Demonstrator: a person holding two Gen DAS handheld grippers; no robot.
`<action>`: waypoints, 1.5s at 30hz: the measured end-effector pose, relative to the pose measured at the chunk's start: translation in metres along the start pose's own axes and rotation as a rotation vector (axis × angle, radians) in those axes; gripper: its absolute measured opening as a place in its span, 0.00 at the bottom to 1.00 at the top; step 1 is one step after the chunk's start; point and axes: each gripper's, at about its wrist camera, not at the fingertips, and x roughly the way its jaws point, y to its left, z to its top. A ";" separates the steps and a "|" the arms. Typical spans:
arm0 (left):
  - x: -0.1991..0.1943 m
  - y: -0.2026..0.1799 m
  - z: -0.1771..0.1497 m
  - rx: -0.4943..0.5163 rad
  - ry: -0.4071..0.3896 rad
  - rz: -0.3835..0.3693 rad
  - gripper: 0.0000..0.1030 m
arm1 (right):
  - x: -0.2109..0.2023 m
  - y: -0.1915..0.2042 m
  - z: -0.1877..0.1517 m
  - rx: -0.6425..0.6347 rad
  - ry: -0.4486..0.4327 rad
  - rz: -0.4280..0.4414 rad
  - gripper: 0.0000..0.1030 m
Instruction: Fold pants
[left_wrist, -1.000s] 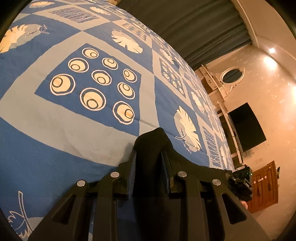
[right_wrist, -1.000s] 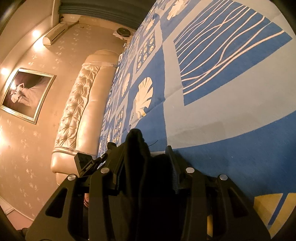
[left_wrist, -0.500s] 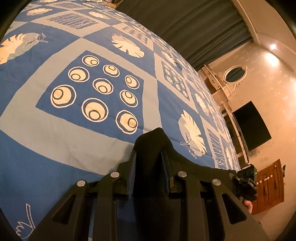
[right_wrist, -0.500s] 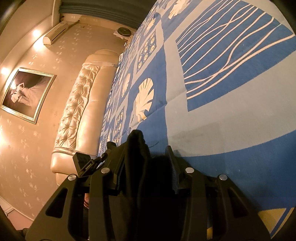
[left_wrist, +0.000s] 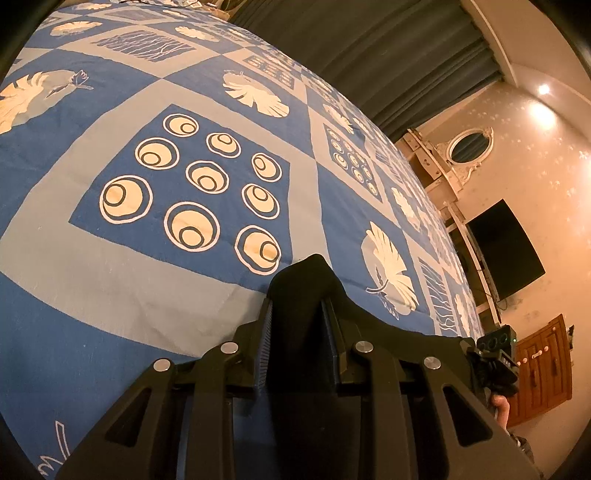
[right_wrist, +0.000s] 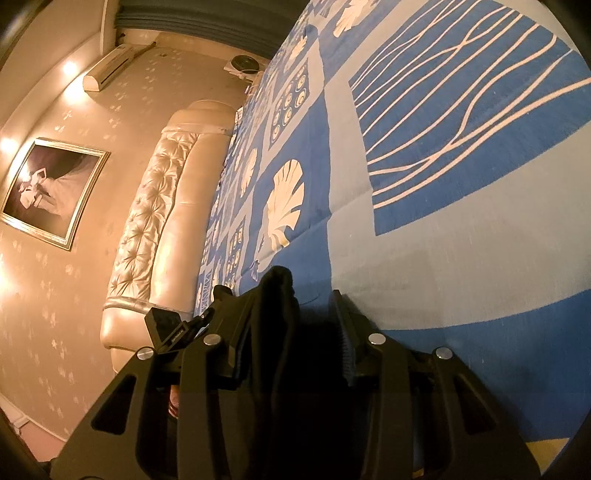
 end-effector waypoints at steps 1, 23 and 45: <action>0.000 0.000 0.000 0.002 -0.001 0.000 0.25 | 0.000 0.000 0.000 -0.001 0.001 0.000 0.35; 0.005 -0.002 0.004 0.064 -0.017 0.028 0.25 | 0.002 -0.006 0.004 0.005 -0.023 0.017 0.35; -0.035 0.025 0.001 -0.045 -0.059 -0.004 0.66 | -0.025 -0.020 -0.011 0.065 -0.079 0.063 0.44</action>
